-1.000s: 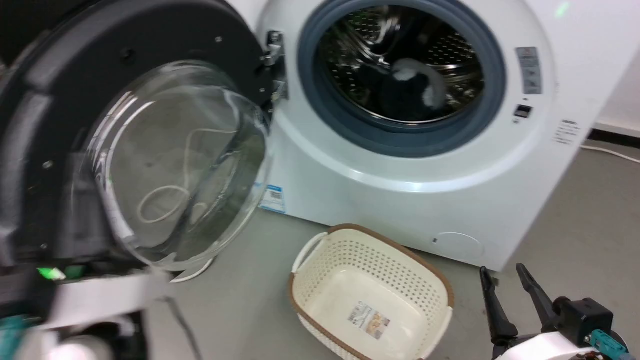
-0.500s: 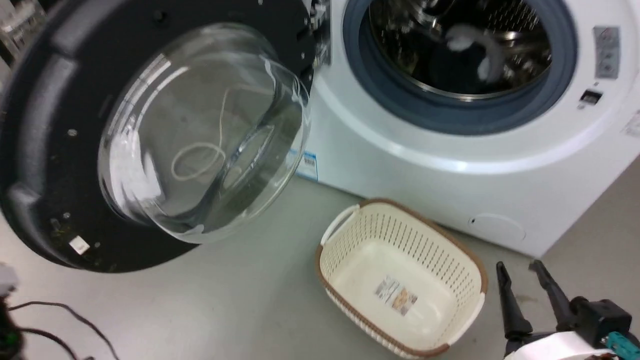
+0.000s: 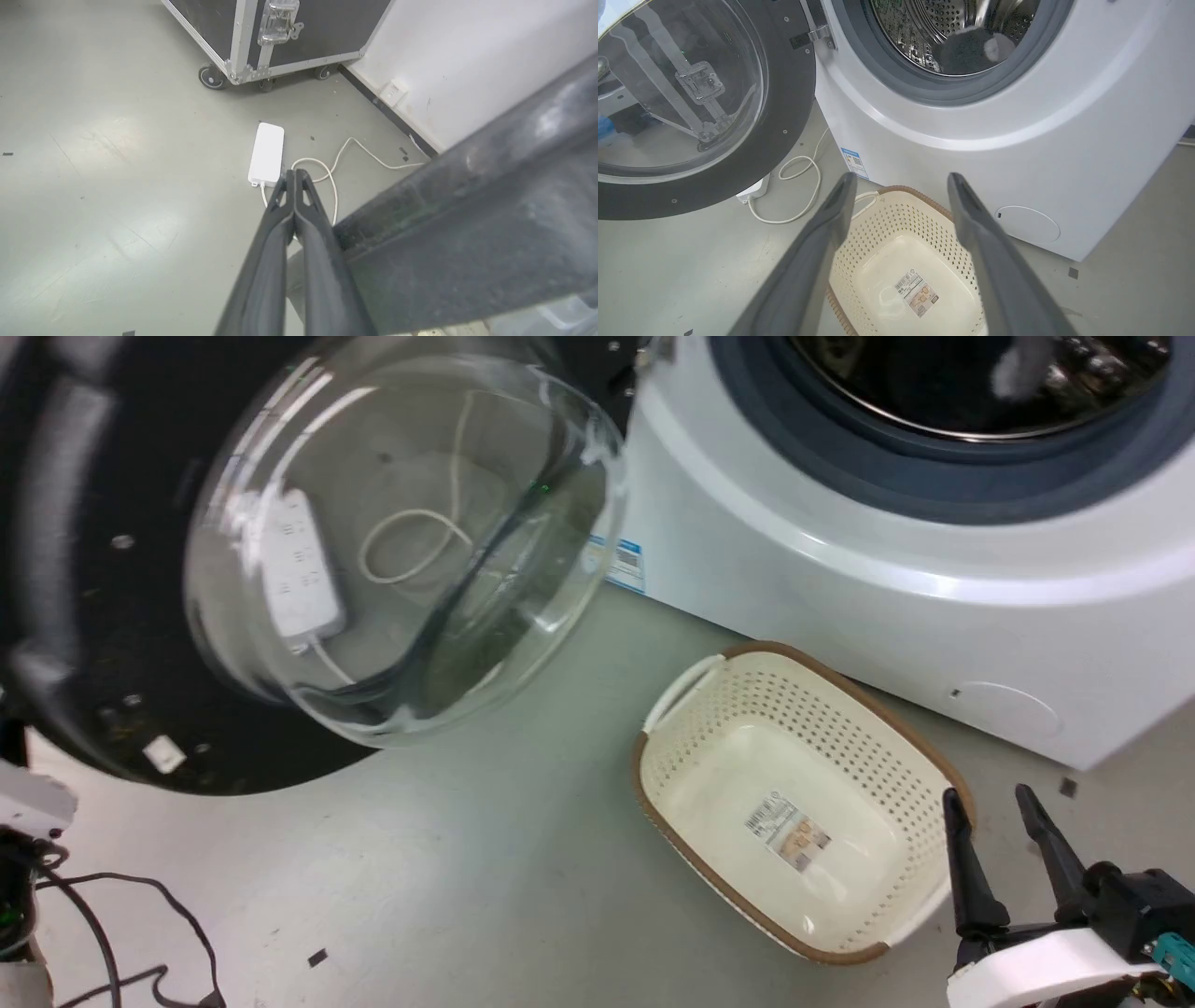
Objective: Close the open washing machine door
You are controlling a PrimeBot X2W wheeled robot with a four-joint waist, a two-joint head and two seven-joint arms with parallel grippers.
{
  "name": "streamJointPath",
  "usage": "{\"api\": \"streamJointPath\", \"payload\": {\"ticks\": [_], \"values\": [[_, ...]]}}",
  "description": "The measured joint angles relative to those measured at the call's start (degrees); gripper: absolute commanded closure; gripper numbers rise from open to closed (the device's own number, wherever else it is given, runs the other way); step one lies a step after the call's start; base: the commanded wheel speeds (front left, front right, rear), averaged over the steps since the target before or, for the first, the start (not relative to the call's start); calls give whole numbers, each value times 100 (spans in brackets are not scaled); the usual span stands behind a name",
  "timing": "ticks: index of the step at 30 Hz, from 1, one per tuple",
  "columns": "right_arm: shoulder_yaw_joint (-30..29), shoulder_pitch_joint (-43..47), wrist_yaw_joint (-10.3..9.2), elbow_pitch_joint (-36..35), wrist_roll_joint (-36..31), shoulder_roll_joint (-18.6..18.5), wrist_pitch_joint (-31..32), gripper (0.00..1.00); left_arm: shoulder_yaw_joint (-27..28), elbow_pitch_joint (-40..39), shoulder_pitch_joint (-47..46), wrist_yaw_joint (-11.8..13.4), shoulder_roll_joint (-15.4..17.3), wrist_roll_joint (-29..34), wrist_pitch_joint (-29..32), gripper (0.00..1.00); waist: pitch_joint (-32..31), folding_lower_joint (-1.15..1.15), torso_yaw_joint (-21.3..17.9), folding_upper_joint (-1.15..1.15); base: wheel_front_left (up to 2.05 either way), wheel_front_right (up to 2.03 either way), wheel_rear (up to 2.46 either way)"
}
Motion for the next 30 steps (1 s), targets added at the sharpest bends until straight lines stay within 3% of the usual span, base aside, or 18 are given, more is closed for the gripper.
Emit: {"api": "streamJointPath", "payload": {"ticks": [2, 5, 6, 8, 9, 10, 11, 13, 14, 15, 16, 22, 30], "values": [[-27, 1, 0, 57, 53, -1, -51, 0, -304, -108, 26, -89, 147, -204, 581, 100, -45, -1, 118, 0, 0, 0, 0], [-51, 1, 0, 114, 113, -1, -97, 0, -524, -290, 117, -91, 182, -423, 869, 100, -100, -1, 199, 0, 0, 0, 0], [-81, 5, 1, 218, 197, 0, -149, 0, -955, -601, 330, -90, 294, -631, 1181, 100, -186, -1, 279, 0, 0, 0, 0], [-92, 11, 0, 270, 247, -1, -156, 0, -1136, -747, 419, -98, 334, -780, 1300, 100, -239, -2, 321, 0, 0, 0, 0], [-101, 14, 0, 364, 345, -1, -215, 0, -1702, -1076, 628, -154, 454, -991, 1613, 100, -350, -2, 411, 0, 0, 0, 0], [-101, 14, 0, 364, 345, -1, -215, 0, -1702, -1076, 628, -154, 454, -991, 1613, 100, -350, -2, 411, 0, 0, 0, 0], [-118, 16, 1, 438, 444, 0, -266, 0, -2395, -1394, 832, -219, 508, -1048, 1917, 100, -452, -2, 511, 0, 0, 0, 0], [-125, 15, 0, 482, 483, 0, -276, 0, -2688, -1534, 925, -233, 513, -1076, 2013, 100, -498, -2, 564, 0, 0, 0, 0], [-118, 13, 0, 571, 568, -2, -322, 0, -3217, -1817, 1059, -235, 577, -1184, 2165, 100, -600, -2, 653, 0, 0, 0, 0], [-118, 13, 0, 571, 568, -2, -322, 0, -3217, -1817, 1059, -235, 577, -1184, 2165, 100, -600, -2, 653, 0, 0, 0, 0], [-105, 9, 0, 614, 662, 2, -347, 0, -3673, -2090, 1122, -243, 644, -1318, 2241, 100, -692, -2, 728, 0, 0, 0, 0], [-121, -59, 0, 637, 882, 4, -407, 0, -4843, -2628, 1004, -283, 645, -1607, 2001, 100, -824, -2, 731, 0, 0, 0, 0], [-313, -60, 0, 711, 1025, 8, -485, 0, -6150, -2566, 132, -315, 582, -1747, 1093, 100, -745, -1, 189, 0, 0, 0, 0]]}}
